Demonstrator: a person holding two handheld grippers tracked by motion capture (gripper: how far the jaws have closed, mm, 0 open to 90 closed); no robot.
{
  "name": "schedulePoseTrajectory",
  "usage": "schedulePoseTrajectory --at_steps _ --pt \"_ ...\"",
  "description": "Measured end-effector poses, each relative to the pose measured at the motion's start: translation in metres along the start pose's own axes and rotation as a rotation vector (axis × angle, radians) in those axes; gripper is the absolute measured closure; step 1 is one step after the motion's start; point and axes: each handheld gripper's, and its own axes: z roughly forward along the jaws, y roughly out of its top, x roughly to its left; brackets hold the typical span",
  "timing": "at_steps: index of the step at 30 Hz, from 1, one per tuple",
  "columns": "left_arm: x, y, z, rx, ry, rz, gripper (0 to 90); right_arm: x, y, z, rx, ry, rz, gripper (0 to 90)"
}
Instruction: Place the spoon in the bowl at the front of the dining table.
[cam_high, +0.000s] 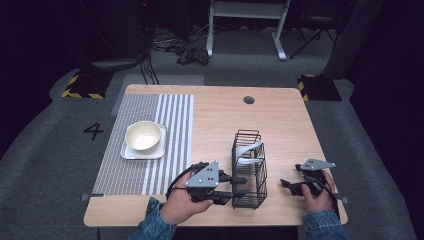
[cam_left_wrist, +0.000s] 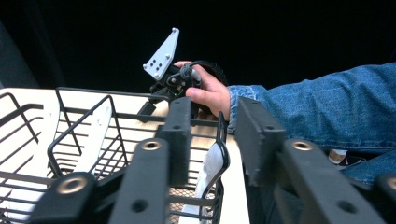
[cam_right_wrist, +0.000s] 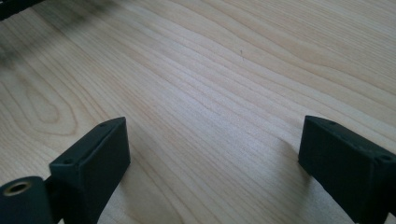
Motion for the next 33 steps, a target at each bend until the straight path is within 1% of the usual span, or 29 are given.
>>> schedulePoseTrajectory --at_steps 1,2,5,9,11,12,15,17,18,21,24,27,30,33 --pt "0.001 -0.001 0.000 0.001 -0.001 -0.007 70.6 0.000 0.000 0.000 0.000 0.000 0.000 8.9" --pt "0.001 -0.001 0.000 0.002 -0.002 -0.011 72.5 0.000 0.000 0.000 0.000 0.000 0.000 8.9" --pt "0.003 -0.003 0.000 -0.005 -0.017 -0.026 75.6 0.000 0.000 0.000 0.000 0.000 0.000 8.9" --pt "0.004 -0.004 0.000 -0.008 -0.017 -0.036 75.7 0.000 0.000 0.000 0.000 0.000 0.000 8.9" --pt "0.002 -0.004 -0.001 -0.007 -0.016 -0.032 74.5 0.000 0.000 0.000 0.000 0.000 0.000 8.9" --pt "0.001 -0.003 0.000 -0.004 -0.023 -0.028 72.5 0.000 0.000 0.000 0.000 0.000 0.000 8.9" --pt "0.001 -0.004 0.001 0.003 -0.022 -0.026 72.0 0.000 0.000 0.000 0.000 0.000 0.000 8.9" --pt "0.004 -0.009 0.003 0.011 -0.019 -0.045 73.4 0.000 0.000 0.000 0.000 0.000 -0.001 8.9" --pt "0.005 -0.009 0.003 0.014 -0.017 -0.047 75.5 0.000 0.000 0.000 0.000 0.000 -0.001 8.9" --pt "0.007 -0.011 0.003 0.015 -0.007 -0.054 77.8 0.000 0.000 0.000 0.000 0.000 -0.001 8.9" --pt "0.010 -0.013 0.003 0.005 0.003 -0.066 78.4 0.000 0.000 0.000 0.000 0.000 0.000 8.9" --pt "0.014 -0.016 0.004 0.006 0.016 -0.079 78.2 0.000 0.000 0.000 0.000 0.000 -0.001 8.9" --pt "0.016 -0.020 0.006 0.030 0.031 -0.080 78.1 0.000 0.000 0.000 0.000 0.000 0.000 8.9" --pt "0.017 -0.022 0.009 0.043 0.033 -0.084 78.1 0.000 0.000 0.000 0.000 0.000 0.000 8.9"
